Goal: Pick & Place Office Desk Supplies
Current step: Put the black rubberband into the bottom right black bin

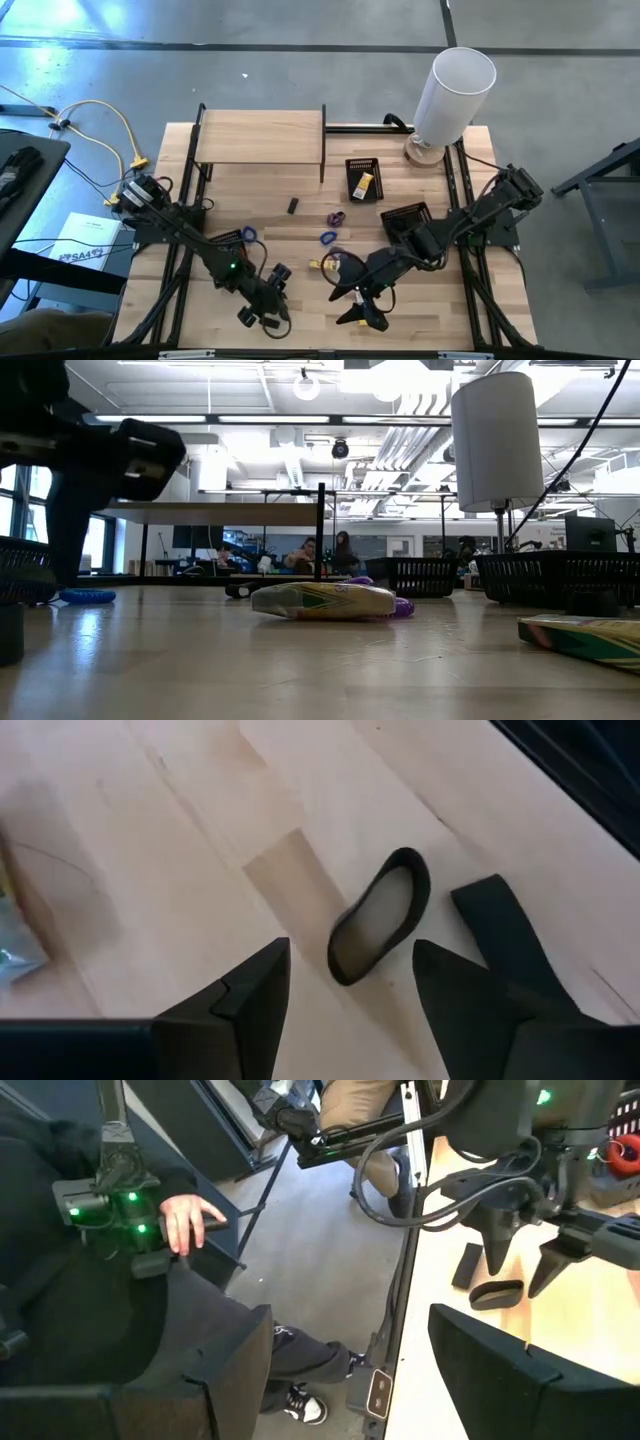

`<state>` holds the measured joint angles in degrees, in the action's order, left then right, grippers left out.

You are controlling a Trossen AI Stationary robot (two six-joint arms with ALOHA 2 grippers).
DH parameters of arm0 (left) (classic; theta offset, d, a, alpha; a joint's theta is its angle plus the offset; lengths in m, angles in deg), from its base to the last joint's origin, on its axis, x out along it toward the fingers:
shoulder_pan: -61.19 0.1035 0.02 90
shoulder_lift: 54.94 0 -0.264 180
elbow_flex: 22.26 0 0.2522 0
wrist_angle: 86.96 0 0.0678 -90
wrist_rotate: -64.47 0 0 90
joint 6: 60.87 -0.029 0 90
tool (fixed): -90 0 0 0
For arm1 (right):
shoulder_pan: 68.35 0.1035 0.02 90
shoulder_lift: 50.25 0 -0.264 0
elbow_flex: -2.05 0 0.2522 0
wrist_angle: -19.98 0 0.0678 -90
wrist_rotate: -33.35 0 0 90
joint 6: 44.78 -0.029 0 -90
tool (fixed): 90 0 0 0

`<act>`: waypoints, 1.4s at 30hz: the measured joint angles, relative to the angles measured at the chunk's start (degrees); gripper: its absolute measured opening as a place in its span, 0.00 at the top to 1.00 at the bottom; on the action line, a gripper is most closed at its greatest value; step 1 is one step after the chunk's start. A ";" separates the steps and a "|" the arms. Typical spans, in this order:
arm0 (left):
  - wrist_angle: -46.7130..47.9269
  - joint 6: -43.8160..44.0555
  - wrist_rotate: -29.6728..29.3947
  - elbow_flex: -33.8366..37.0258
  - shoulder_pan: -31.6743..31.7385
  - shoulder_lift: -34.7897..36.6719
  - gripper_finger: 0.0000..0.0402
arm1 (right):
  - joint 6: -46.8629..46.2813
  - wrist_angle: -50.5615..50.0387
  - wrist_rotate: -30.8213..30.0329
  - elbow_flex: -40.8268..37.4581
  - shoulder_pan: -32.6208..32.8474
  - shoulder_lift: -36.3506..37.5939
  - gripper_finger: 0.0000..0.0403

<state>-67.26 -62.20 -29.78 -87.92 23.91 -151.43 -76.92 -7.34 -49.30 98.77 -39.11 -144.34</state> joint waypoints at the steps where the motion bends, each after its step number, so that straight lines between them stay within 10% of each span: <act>1: 0.11 -0.11 0.00 0.02 0.02 -0.06 0.50 | 0.02 0.00 0.00 0.00 0.07 0.00 0.36; 21: -4.98 -0.42 1.11 -0.04 0.13 -5.09 0.51 | -2.80 -0.02 -0.09 0.00 0.67 0.00 0.36; 31: -5.65 0.43 1.65 -0.04 -0.21 -5.51 0.87 | -2.76 -0.04 0.00 0.00 0.75 0.00 0.36; 42: -5.70 27.84 0.73 0.04 0.16 -0.09 0.99 | -5.89 0.07 -0.18 0.00 1.10 0.00 0.36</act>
<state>-72.96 -34.36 -29.04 -87.87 24.07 -151.52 -82.81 -7.28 -49.48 98.77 -38.00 -144.34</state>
